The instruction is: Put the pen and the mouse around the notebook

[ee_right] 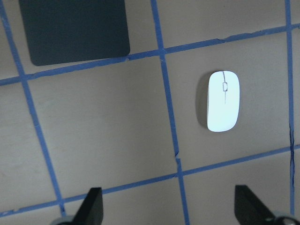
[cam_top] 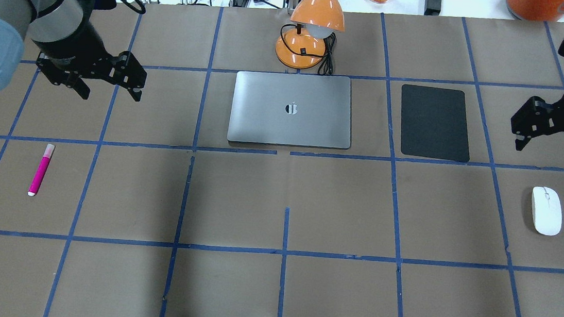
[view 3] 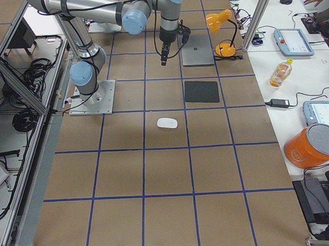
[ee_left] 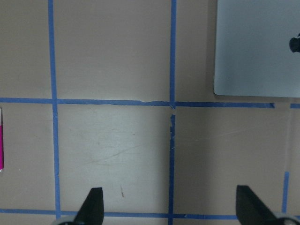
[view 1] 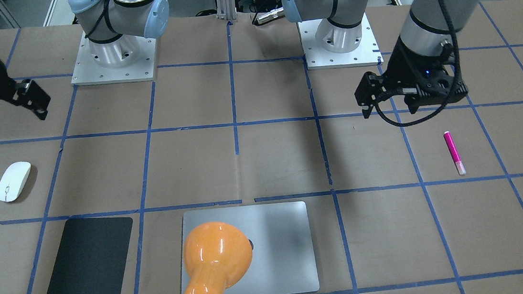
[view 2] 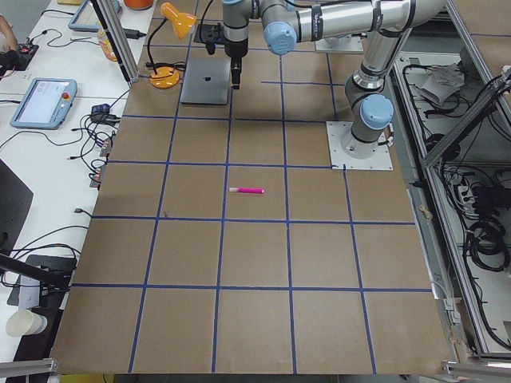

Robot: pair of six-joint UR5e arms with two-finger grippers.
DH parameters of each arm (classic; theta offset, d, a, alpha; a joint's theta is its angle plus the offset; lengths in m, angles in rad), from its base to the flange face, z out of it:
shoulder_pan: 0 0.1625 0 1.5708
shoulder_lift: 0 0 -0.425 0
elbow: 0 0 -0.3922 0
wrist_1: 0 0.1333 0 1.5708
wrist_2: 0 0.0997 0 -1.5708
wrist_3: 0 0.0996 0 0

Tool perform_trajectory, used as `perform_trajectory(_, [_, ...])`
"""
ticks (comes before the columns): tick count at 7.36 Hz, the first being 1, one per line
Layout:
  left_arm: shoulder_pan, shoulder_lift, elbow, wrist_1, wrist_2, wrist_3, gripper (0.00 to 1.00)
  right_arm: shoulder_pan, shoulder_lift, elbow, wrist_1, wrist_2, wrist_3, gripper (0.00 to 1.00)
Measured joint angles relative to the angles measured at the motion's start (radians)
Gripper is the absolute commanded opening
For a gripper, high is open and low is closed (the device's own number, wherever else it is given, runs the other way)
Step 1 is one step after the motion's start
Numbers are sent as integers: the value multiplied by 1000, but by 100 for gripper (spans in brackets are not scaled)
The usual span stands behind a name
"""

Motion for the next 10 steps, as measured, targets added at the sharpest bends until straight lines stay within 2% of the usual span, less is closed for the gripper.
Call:
perform_trajectory(2, [129, -72, -29, 37, -4, 78, 100, -109, 38, 108, -198, 2, -94, 100])
perform_trajectory(4, [203, -162, -69, 116, 4, 195, 100, -191, 124, 192, -395, 8, -163, 100])
perform_trajectory(6, [309, -236, -164, 311, 0, 402, 100, -224, 202, 210, -454, 31, -179, 100])
perform_trajectory(8, [419, -303, -275, 581, -5, 617, 100, -231, 260, 212, -492, 36, -180, 100])
perform_trajectory(9, [451, -328, -297, 647, -2, 654, 100, -238, 287, 212, -511, 36, -181, 100])
perform_trajectory(10, [465, -343, -307, 673, 3, 643, 70, -249, 321, 213, -538, 36, -182, 100])
